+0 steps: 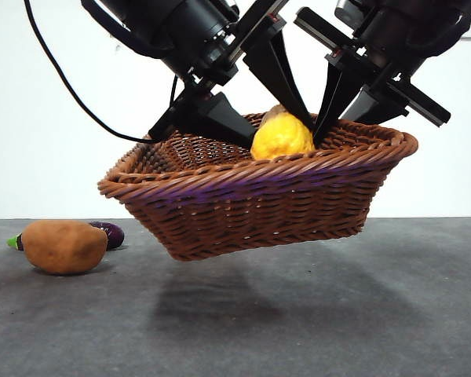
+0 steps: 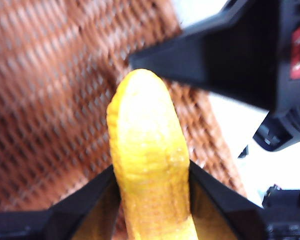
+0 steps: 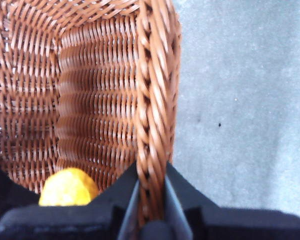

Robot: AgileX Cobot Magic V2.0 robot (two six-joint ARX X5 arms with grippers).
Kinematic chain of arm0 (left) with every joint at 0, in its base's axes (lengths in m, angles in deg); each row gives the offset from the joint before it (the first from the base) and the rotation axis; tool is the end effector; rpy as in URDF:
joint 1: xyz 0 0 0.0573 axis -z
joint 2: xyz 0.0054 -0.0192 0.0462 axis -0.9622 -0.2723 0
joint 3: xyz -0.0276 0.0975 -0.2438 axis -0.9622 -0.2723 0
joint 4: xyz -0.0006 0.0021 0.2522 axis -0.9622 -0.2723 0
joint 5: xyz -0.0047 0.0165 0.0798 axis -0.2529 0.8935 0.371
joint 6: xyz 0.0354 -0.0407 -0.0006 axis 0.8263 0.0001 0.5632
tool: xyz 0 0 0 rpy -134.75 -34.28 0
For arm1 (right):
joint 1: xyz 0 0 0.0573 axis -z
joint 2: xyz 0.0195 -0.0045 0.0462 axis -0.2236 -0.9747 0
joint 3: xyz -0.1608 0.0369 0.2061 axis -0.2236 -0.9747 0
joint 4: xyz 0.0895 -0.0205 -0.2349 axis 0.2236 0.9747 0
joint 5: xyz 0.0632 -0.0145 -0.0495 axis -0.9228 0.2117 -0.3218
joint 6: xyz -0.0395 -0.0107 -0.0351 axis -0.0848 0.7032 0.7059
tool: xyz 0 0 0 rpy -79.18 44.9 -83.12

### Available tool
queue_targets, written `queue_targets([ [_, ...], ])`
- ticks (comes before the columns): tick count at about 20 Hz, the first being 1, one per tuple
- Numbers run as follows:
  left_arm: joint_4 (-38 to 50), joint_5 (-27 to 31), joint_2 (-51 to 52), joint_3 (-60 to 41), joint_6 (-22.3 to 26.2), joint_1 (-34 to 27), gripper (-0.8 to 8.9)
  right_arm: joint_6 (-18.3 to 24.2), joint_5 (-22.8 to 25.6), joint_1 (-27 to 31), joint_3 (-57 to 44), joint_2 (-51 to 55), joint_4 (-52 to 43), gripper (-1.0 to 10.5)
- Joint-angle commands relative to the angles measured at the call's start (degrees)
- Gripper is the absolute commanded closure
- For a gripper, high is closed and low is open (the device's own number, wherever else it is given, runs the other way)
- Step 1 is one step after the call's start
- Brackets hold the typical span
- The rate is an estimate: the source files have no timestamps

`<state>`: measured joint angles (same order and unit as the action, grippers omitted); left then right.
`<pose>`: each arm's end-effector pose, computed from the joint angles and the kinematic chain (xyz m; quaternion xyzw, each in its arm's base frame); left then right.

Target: Help me put the vegetables on the table into the basket

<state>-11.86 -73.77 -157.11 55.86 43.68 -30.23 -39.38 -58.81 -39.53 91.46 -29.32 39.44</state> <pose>0.2326 -0.2390 0.2536 -0.1134 0.4825 -0.3929 0.7746 0.2562 0.1379 0.2639 0.1364 0.4692 0.2496 0.8360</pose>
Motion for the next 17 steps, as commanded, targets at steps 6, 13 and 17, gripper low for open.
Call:
queue_targets([
  [6,-1.2,-0.2,-0.5,-0.2,-0.1,0.2,3.54,-1.0,-1.6,-0.1,-0.3,-0.2,-0.8,9.6],
  [13,-4.9,2.3,10.1,-0.1,1.4,-3.3,3.54,1.0,-1.4,1.2,-0.2,-0.2,-0.9,9.6],
  [17,-12.8,9.2,20.0,-0.1,4.0,-10.9,3.54,3.0,-2.1,2.9,-0.2,0.5,-0.3,9.6],
])
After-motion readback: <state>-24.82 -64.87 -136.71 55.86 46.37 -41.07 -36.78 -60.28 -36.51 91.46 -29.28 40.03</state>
